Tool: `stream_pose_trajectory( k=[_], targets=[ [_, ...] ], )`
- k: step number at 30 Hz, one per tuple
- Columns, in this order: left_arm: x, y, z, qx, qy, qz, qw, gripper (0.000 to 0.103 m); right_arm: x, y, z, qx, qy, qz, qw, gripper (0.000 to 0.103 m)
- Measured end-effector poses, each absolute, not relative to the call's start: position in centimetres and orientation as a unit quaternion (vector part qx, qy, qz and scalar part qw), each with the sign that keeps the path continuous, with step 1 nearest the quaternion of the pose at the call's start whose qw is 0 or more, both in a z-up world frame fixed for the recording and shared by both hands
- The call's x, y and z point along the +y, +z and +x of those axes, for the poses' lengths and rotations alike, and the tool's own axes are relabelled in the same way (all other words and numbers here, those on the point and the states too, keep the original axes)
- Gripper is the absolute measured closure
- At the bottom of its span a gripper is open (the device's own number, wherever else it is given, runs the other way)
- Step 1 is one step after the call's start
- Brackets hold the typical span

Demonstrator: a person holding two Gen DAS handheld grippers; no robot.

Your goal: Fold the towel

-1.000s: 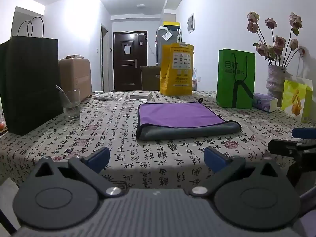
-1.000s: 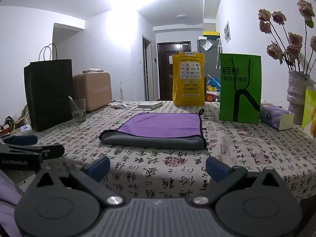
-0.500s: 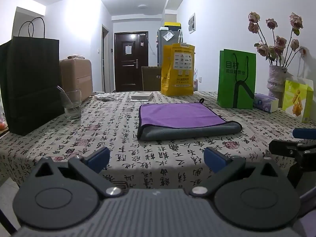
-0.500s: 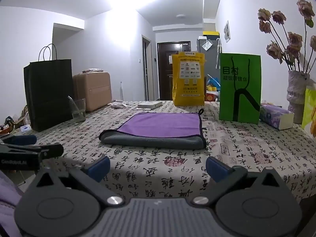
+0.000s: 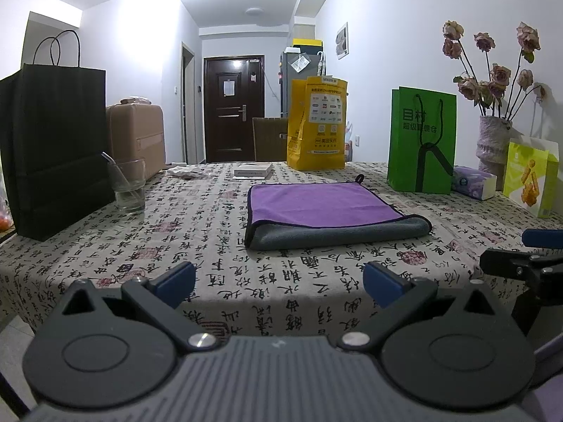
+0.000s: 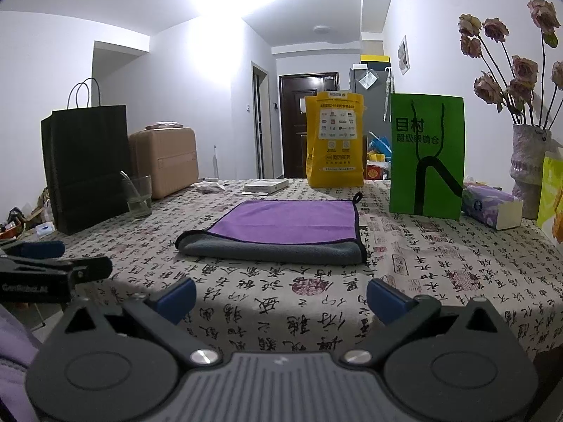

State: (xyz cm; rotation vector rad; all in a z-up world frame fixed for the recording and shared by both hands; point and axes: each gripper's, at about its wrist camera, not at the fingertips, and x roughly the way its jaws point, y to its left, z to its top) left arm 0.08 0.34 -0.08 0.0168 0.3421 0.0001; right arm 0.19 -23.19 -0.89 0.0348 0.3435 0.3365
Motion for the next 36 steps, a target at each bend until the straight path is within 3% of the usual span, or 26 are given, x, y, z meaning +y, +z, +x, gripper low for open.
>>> stream_pose_trajectory(
  k=[36],
  targets=[
    [0.53, -0.17, 0.10, 0.172, 0.002, 0.008, 0.985, 0.000, -23.18, -1.04, 0.53, 0.173, 0.166, 0.019, 0.971, 0.000]
  ],
)
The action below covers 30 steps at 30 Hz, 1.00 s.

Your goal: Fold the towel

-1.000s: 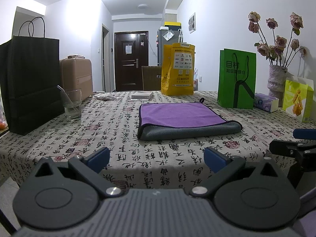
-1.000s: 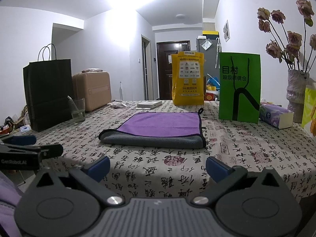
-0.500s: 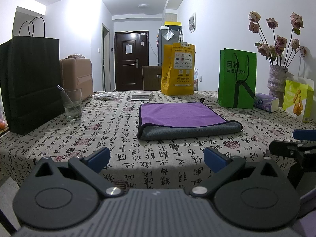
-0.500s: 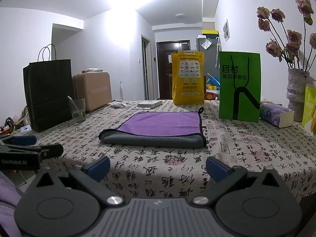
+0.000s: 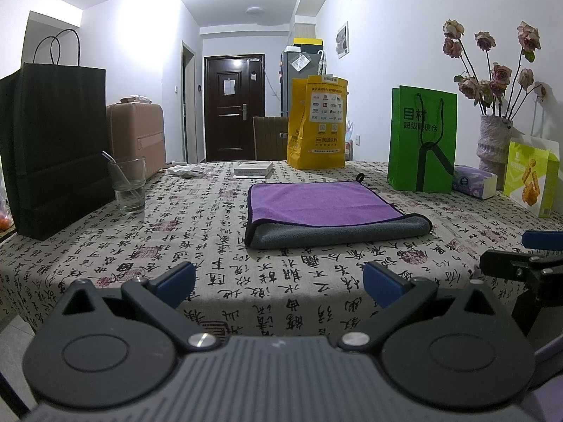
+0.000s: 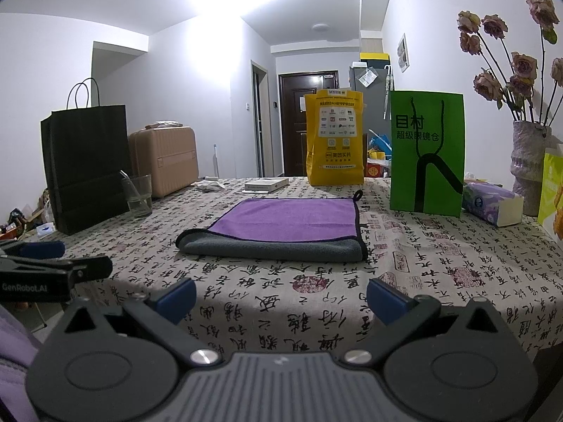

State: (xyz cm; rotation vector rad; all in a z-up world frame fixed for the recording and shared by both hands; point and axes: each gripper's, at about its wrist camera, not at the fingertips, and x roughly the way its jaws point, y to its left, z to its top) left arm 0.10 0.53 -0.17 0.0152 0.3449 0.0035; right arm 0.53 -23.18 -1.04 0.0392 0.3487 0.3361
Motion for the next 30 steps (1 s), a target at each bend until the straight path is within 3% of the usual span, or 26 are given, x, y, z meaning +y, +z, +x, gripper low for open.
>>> stream_pose_trajectory(
  k=[30],
  targets=[
    [1.8, 1.0, 2.1, 0.168, 0.021, -0.008, 0.986, 0.000, -24.0, -0.7, 2.2, 0.145, 0.159, 0.030, 0.976, 0.000]
  ],
)
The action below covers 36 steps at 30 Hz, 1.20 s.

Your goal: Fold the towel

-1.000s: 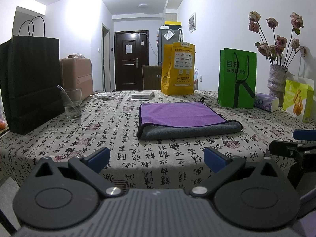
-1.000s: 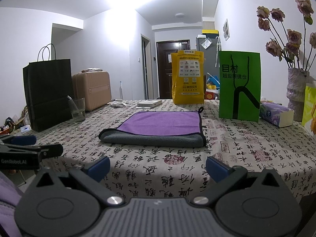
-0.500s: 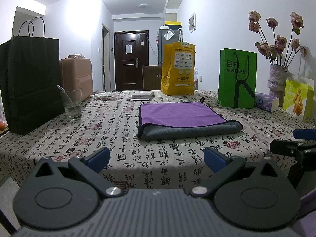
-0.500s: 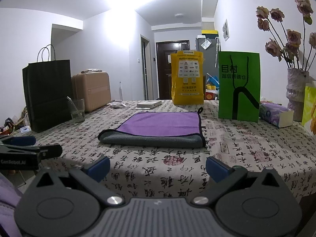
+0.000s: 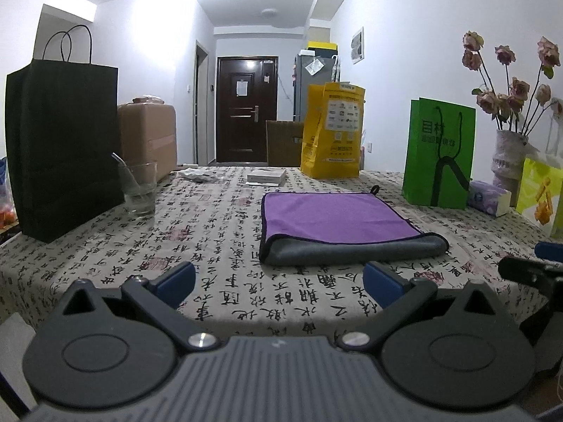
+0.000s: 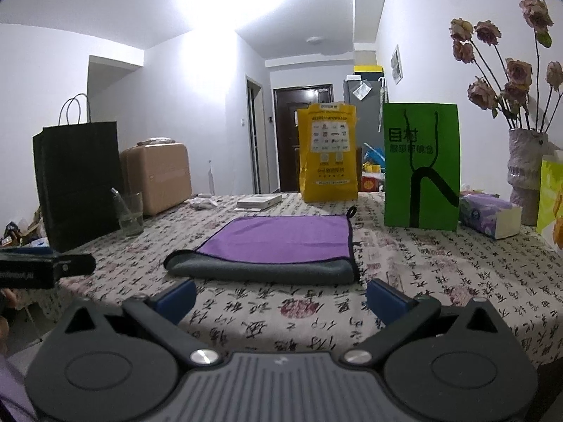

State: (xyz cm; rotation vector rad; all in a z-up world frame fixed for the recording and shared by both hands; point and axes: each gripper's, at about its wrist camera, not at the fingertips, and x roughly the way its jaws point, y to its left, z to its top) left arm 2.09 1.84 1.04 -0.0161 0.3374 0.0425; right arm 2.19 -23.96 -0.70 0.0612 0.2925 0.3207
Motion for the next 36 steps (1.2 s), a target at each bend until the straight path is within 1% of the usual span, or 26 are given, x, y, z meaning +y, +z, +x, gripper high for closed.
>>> stream_pose_trajectory(
  k=[29, 36],
  targets=[
    [1.9, 0.5, 5.2, 0.163, 0.008, 0.016, 0.987, 0.000, -25.2, -1.4, 5.1, 0.155, 0.140, 0.031, 0.977, 0.000],
    [2.0, -0.7, 6.9, 0.162, -0.012, 0.024, 0.986, 0.000, -25.4, -1.9, 7.0, 0.164, 0.147, 0.010, 0.975, 0.006]
  ],
)
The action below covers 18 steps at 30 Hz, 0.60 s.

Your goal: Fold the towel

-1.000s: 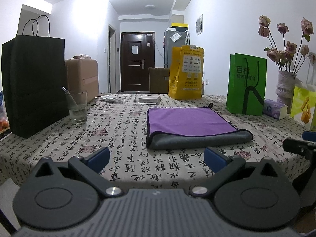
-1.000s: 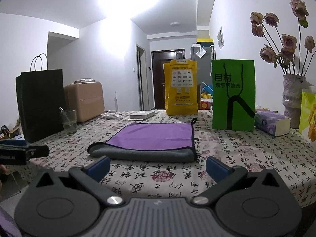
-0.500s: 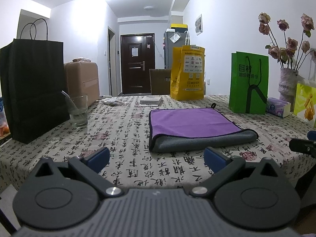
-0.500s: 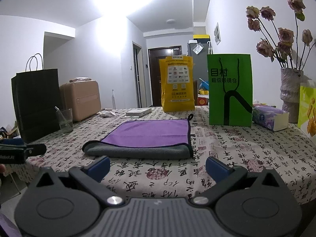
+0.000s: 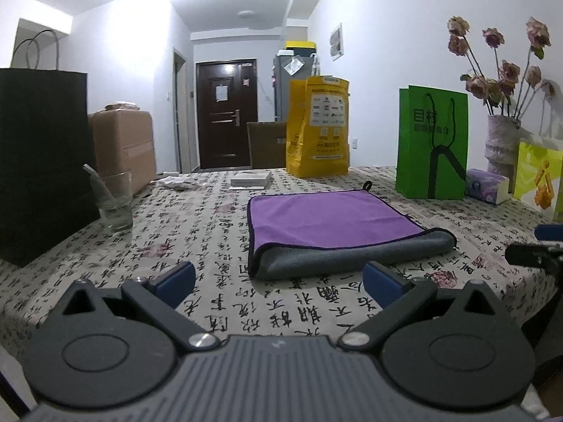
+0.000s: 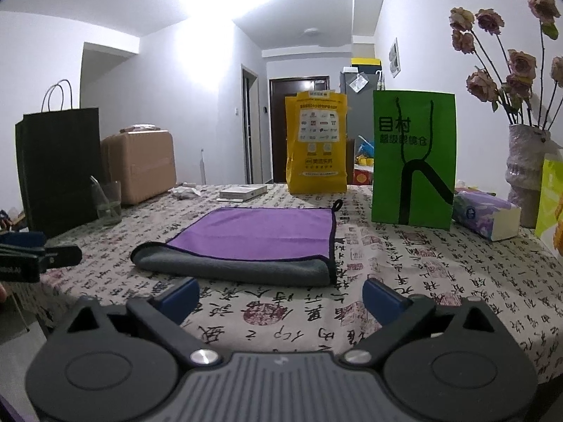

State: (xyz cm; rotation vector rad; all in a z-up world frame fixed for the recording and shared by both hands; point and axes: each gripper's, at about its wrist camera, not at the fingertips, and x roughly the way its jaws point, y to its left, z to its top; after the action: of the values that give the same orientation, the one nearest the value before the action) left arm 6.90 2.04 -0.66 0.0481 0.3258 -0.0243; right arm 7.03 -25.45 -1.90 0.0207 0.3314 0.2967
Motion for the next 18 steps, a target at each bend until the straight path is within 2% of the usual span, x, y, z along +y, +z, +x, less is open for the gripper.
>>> stream_pose_trajectory(
  k=[5, 7, 9, 11, 13, 14, 18],
  targets=[
    [2.8, -1.1, 9.9, 0.172, -0.003, 0.027, 0.985, 0.000, -25.6, -2.1, 9.4, 0.173, 0.148, 0.006, 0.974, 0.010],
    [3.2, -1.2, 11.2, 0.177, -0.006, 0.022, 0.984, 0.001, -25.5, -2.1, 10.7, 0.179, 0.152, 0.005, 0.972, 0.016],
    [3.7, -1.2, 12.7, 0.183, -0.016, 0.016, 0.983, 0.007, -25.4, -2.2, 12.0, 0.186, 0.159, 0.005, 0.970, 0.022],
    [4.0, -1.5, 14.4, 0.191, -0.021, 0.016, 0.981, 0.027, -25.3, -2.4, 13.1, 0.191, 0.164, 0.003, 0.968, 0.027],
    [4.2, -1.7, 16.1, 0.202, -0.027, 0.017, 0.979, 0.038, -25.2, -2.6, 14.5, 0.197, 0.166, -0.001, 0.966, 0.033],
    [4.5, -1.8, 16.9, 0.208, -0.027, 0.013, 0.978, 0.041, -25.2, -2.7, 15.1, 0.201, 0.167, -0.001, 0.965, 0.037],
    [5.0, -2.3, 19.8, 0.224, -0.044, 0.016, 0.973, 0.042, -25.1, -3.4, 17.9, 0.218, 0.173, -0.003, 0.961, 0.046]
  ],
)
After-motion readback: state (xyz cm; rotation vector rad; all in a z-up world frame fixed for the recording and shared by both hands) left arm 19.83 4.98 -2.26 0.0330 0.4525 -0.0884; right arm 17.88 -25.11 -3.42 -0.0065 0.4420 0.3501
